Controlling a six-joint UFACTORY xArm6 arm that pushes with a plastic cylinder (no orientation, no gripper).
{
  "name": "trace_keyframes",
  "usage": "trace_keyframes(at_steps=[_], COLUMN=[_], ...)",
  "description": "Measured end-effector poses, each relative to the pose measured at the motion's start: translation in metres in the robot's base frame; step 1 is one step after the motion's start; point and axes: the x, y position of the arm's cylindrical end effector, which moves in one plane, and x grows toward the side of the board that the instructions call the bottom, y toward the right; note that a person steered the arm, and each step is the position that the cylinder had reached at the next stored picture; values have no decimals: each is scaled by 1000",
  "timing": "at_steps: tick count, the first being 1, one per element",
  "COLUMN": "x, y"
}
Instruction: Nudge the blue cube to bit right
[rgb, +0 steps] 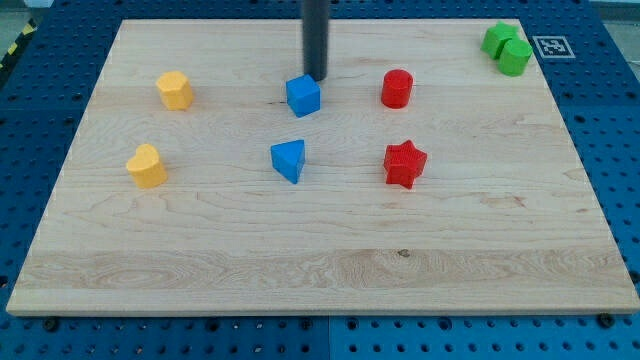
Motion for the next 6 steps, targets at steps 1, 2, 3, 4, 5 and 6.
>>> trace_keyframes(at_steps=[1, 2, 3, 4, 5, 6], x=[0, 0, -8, -23, -23, -8], y=[-5, -5, -21, -45, -45, -38])
